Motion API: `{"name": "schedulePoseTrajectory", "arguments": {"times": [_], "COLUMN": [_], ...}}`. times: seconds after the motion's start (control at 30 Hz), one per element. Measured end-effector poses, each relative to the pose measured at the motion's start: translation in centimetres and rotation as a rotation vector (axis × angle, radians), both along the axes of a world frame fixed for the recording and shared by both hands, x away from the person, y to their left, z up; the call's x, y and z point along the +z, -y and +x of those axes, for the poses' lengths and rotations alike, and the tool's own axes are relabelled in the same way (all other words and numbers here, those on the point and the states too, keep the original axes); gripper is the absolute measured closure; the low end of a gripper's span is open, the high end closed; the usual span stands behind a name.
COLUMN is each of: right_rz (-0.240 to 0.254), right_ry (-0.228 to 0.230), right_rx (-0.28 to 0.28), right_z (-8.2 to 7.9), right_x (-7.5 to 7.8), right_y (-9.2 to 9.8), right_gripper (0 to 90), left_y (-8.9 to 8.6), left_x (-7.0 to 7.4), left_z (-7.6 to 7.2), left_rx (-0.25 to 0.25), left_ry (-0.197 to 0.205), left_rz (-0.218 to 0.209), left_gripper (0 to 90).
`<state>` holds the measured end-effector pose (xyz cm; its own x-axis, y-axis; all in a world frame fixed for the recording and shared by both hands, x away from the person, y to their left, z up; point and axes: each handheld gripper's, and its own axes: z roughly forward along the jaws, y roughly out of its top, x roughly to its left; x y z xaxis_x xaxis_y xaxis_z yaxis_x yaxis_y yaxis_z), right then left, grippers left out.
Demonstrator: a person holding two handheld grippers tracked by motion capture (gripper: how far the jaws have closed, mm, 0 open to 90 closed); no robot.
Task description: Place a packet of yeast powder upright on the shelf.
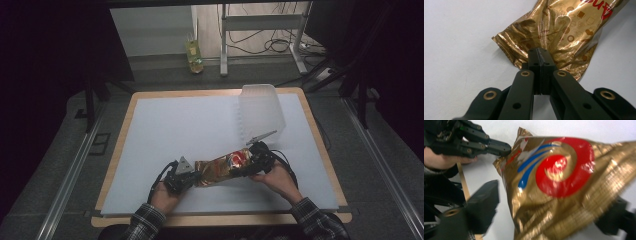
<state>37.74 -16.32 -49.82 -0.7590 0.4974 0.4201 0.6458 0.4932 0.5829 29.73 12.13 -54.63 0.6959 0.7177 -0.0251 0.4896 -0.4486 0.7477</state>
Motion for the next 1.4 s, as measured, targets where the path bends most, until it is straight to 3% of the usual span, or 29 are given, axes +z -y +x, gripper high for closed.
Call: {"name": "schedulePoseTrajectory", "arguments": {"times": [0.07, 0.27, 0.4, 0.57, 0.9, 1.13, 1.4], "right_rz": [0.010, 0.064, 0.064, 0.070, 0.048, 0.041, -0.003], "right_ry": [-0.045, -0.088, -0.095, -0.087, 0.003, 0.066, 0.139], "right_rx": [-0.005, -0.003, 0.003, 0.019, 0.085, 0.095, 0.145], "right_z": [0.3, 0.8, 0.9, 0.9, 0.5, 0.7, 0.7], "right_x": [-0.1, -0.1, -0.1, 0.4, 2.5, 3.5, 4.8], "right_y": [-0.4, -0.8, -1.0, -1.1, -1.3, -0.7, -0.4], "right_gripper": [32.6, 50.2, 63.4, 69.9, 71.9, 72.0, 72.0], "left_y": [0.0, 0.1, 0.0, -0.7, -0.6, -0.4, -0.7], "left_x": [0.0, 0.0, 0.1, 0.3, 0.8, 0.8, 1.0], "left_z": [0.0, -0.1, -0.1, -0.1, -0.8, -0.8, -0.6], "left_rx": [0.001, 0.003, 0.009, 0.009, -0.033, -0.054, -0.031], "left_ry": [-0.001, 0.008, 0.001, -0.014, 0.021, 0.038, 0.039], "left_rz": [0.000, 0.008, 0.003, -0.018, -0.038, -0.047, -0.074], "left_gripper": [89.8, 89.7, 89.5, 81.5, 57.7, 38.0, 22.4]}}
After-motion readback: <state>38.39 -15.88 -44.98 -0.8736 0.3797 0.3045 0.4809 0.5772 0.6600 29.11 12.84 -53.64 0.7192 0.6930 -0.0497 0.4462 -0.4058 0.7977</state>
